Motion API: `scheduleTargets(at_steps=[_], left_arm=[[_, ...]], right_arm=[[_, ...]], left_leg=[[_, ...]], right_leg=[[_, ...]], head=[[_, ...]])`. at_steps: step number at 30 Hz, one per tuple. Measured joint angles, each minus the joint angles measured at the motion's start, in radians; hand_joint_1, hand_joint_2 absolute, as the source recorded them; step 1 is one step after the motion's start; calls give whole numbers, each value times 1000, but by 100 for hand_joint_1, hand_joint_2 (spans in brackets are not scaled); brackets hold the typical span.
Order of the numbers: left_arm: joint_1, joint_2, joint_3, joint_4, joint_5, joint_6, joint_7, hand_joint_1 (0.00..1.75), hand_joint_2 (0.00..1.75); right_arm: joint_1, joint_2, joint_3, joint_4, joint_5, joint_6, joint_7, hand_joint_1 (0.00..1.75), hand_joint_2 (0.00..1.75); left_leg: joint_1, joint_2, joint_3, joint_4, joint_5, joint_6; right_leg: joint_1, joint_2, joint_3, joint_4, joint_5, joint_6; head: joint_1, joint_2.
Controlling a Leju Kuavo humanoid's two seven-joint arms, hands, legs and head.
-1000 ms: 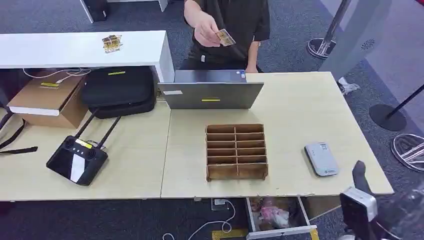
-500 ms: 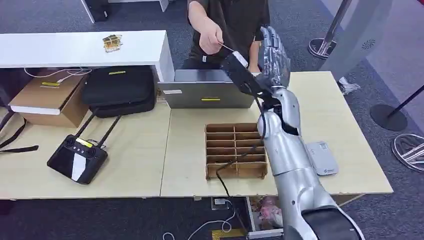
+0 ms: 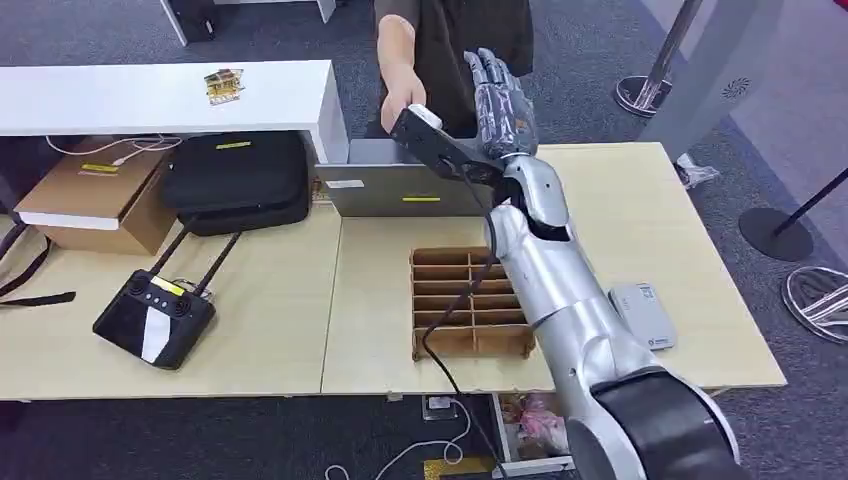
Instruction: Pass the card to the sensor for recognition and then transmit it.
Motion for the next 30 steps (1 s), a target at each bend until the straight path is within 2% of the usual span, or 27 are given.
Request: scheduleTargets(at_steps=[2, 20, 24, 30], left_arm=[[0, 0, 0, 0, 0, 0, 0, 0, 0], [1, 0, 0, 0, 7, 6, 2, 0, 0], [-6, 18, 0, 0, 7, -31, 53, 0, 0], [-16, 41, 0, 0, 7, -47, 64, 0, 0]], right_arm=[[0, 0, 6, 9, 0, -3, 0, 175, 175], [0, 10, 29, 20, 14, -20, 3, 175, 175], [0, 20, 37, 19, 18, -19, -1, 175, 175], [-1, 31, 42, 19, 23, -34, -13, 175, 175]], left_leg=[[0, 0, 0, 0, 0, 0], [0, 0, 0, 0, 0, 0], [0, 0, 0, 0, 0, 0], [0, 1, 0, 0, 0, 0]], right_leg=[[0, 0, 0, 0, 0, 0], [0, 0, 0, 0, 0, 0], [0, 0, 0, 0, 0, 0], [0, 0, -1, 1, 0, 0]], head=[[0, 0], [0, 0], [0, 0], [0, 0]])
